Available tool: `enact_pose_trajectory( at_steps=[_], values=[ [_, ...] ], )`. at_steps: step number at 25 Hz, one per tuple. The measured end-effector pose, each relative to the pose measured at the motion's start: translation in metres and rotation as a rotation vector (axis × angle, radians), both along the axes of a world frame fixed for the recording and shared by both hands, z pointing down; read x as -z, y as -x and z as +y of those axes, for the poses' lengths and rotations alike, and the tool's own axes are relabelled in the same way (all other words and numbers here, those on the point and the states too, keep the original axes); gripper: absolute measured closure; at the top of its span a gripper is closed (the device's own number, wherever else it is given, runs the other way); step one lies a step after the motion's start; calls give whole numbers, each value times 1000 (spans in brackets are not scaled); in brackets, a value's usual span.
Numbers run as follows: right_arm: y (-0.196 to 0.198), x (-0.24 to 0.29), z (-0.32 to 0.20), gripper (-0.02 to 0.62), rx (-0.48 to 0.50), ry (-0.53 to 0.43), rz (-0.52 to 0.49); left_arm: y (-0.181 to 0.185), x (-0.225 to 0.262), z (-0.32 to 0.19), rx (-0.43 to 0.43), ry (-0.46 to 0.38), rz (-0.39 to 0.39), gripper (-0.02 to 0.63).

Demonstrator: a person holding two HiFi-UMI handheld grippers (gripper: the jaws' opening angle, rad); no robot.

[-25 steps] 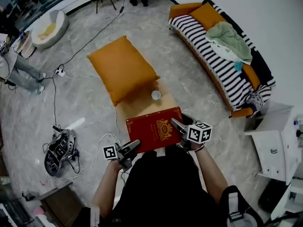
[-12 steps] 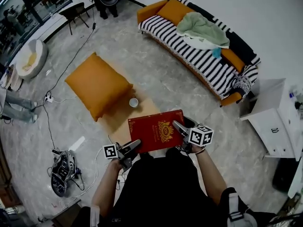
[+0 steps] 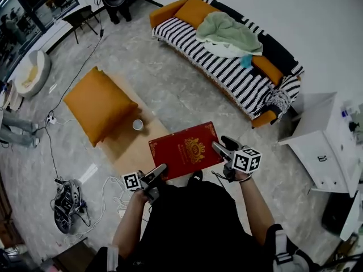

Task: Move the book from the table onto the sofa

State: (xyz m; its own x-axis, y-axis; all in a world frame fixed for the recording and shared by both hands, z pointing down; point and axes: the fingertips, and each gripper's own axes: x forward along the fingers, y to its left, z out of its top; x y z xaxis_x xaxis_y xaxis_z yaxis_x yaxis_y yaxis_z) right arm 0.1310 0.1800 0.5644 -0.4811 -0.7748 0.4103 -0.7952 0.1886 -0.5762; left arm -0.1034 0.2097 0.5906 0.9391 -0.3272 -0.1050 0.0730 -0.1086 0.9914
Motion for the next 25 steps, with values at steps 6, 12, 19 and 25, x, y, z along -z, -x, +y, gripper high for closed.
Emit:
enact_pose_trajectory(
  at_steps=[6, 12, 19, 25],
  values=[
    [-49, 10, 17, 314, -26, -1, -254, -52, 8, 6, -59, 4, 46, 365],
    [-79, 14, 34, 313, -54, -38, -486, -89, 14, -2, -171, -6, 52, 365],
    [-104, 4, 39, 319, -31, -24, -675, -129, 7, -29, -319, 7, 45, 365],
    [-134, -5, 11, 339, -69, 22, -812, -173, 2, -80, -409, 11, 50, 365]
  ],
)
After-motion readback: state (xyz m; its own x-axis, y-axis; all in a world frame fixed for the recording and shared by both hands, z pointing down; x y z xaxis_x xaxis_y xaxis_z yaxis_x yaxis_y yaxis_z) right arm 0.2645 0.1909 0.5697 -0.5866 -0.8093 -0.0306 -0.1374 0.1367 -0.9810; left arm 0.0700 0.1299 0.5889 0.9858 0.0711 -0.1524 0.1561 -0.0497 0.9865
